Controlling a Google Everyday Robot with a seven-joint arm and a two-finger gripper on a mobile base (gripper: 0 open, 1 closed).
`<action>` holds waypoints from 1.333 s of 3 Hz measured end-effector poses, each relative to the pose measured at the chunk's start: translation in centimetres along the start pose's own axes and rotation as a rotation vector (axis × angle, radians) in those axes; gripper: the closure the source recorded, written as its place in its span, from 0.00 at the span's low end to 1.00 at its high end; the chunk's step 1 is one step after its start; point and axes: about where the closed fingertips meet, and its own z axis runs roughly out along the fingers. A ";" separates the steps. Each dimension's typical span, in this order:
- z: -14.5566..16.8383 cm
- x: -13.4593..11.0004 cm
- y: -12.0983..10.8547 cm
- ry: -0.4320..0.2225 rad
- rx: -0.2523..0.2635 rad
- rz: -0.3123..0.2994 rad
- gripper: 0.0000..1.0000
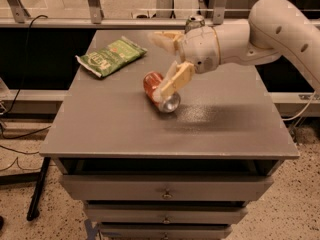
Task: Knock coke can over
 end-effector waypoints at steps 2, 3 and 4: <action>0.5 -0.3 -0.6 0.023 0.014 0.049 0.00; -2.3 0.9 -1.4 0.057 0.059 0.062 0.00; -7.2 2.3 -2.7 0.110 0.132 0.058 0.00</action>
Offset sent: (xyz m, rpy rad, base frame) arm 0.0115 -0.0121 0.0008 -0.0371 0.0608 -0.0778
